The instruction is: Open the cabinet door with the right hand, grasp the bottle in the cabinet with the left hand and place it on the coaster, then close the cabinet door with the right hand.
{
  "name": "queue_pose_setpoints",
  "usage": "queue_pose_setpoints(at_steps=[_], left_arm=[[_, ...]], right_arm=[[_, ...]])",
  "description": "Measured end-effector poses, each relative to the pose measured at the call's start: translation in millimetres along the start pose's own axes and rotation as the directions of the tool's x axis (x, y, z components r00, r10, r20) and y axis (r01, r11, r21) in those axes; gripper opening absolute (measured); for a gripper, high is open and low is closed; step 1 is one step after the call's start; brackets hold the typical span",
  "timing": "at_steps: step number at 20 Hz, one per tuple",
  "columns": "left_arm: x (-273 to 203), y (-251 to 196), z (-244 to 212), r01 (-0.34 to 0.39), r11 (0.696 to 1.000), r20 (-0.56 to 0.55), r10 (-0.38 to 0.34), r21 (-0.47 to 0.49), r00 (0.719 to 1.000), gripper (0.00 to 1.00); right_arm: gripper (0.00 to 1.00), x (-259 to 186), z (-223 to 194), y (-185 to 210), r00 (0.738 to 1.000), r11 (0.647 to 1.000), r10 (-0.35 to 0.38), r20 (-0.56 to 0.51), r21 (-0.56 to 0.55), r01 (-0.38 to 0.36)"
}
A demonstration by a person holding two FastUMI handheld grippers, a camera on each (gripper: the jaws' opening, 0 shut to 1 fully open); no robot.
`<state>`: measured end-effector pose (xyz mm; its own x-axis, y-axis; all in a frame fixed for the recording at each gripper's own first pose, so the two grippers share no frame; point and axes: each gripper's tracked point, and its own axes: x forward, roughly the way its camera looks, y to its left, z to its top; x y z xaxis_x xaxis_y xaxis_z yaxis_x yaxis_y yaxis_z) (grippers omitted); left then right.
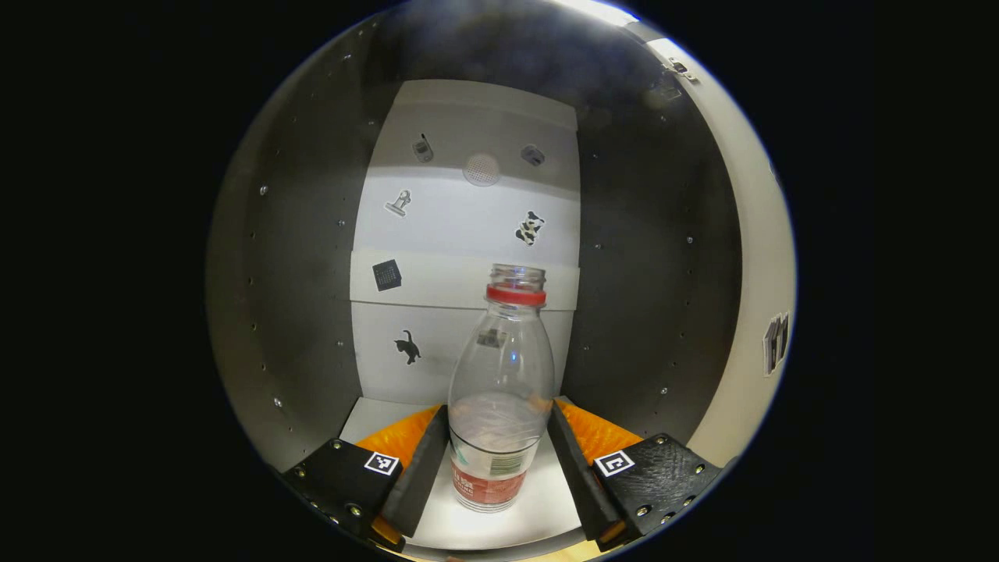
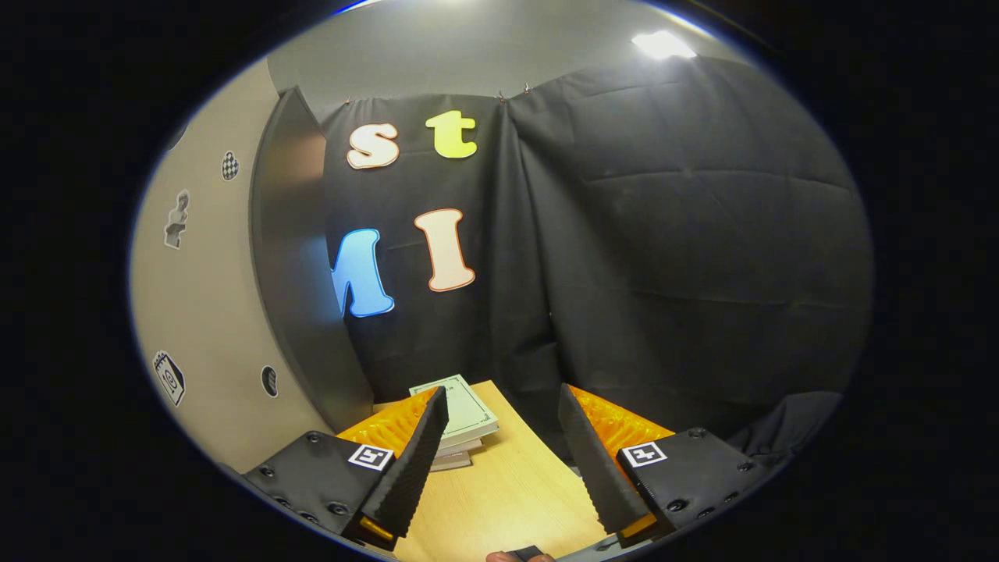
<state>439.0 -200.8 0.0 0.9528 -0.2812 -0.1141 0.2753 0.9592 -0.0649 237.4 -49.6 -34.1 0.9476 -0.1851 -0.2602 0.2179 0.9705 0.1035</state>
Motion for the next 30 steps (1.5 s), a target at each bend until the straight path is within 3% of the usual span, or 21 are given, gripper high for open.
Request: queue_pose_setpoints(at_steps=[2, 9, 16, 17, 25, 30], left_arm=[[-0.1, 2.1, -2.7, 0.002, 1.0, -0.004, -0.002, -0.001, 1.0, 0.66], [-18.6, 1.2, 5.2, 0.016, 1.0, 0.005, -0.016, -0.013, 1.0, 0.67], [-85.9, 8.9, 14.8, 0.038, 0.996, 0.029, -0.041, 0.075, 0.999, 0.66], [-98.0, 11.9, 12.8, 0.036, 0.996, 0.025, -0.038, 0.078, 0.999, 0.66], [-205.2, 55.5, -39.2, -0.004, 0.999, -0.012, 0.004, 0.048, 1.0, 0.66], [-265.7, 100.5, -108.1, -0.088, 0.995, -0.07, 0.09, 0.038, 0.993, 0.67]], right_arm=[[0.91, 1.0, -0.3, 0.2, 1.0, 1.0, 0.001, 0.001, 0.005, -0.001], [0.91, -0.1, -4.3, 6.1, 1.0, 1.0, 0.016, -0.002, -0.014, -0.016], [0.91, -4.4, -7.2, 16.6, 0.999, 0.999, 0.043, 0.001, 0.001, -0.043], [0.84, -6.1, -7.7, 18.4, 0.999, 0.999, 0.045, 0.003, 0.005, -0.045], [0.84, -18.1, -14.8, 23.8, 1.0, 0.999, 0.024, 0.011, 0.042, -0.024], [0.84, -26.9, -24.2, 26.6, 1.0, 0.999, 0.011, 0.006, 0.047, -0.011]])
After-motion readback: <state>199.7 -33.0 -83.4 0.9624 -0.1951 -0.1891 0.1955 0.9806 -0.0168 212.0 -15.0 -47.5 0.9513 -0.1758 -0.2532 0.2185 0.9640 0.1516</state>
